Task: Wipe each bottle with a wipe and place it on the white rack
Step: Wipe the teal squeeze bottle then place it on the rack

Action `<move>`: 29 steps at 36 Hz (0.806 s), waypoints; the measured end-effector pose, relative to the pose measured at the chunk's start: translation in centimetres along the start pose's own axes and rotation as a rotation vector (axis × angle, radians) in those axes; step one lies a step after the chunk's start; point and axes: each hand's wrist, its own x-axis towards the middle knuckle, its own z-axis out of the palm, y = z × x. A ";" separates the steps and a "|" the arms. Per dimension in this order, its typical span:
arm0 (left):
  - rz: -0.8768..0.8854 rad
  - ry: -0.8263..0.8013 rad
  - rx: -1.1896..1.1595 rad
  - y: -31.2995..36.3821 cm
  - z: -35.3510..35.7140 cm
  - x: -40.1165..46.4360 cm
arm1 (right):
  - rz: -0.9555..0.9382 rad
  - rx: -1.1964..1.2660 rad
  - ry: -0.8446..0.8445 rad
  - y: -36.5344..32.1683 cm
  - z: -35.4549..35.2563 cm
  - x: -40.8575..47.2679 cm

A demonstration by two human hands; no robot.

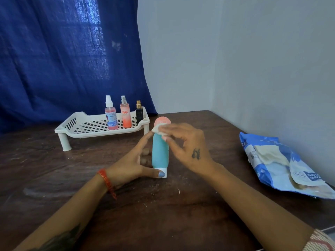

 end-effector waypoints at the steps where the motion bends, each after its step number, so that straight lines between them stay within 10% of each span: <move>1: 0.004 0.006 -0.006 0.0 0.0 0.0 | -0.019 -0.025 -0.047 0.0 0.2 -0.1; 15: 0.037 0.001 -0.029 0.3 -0.1 -0.2 | -0.141 0.153 -0.390 -0.7 -0.2 -0.8; 29: 0.050 0.057 -0.077 0.5 0.1 -0.3 | -0.390 -0.141 -0.245 0.0 0.2 -0.6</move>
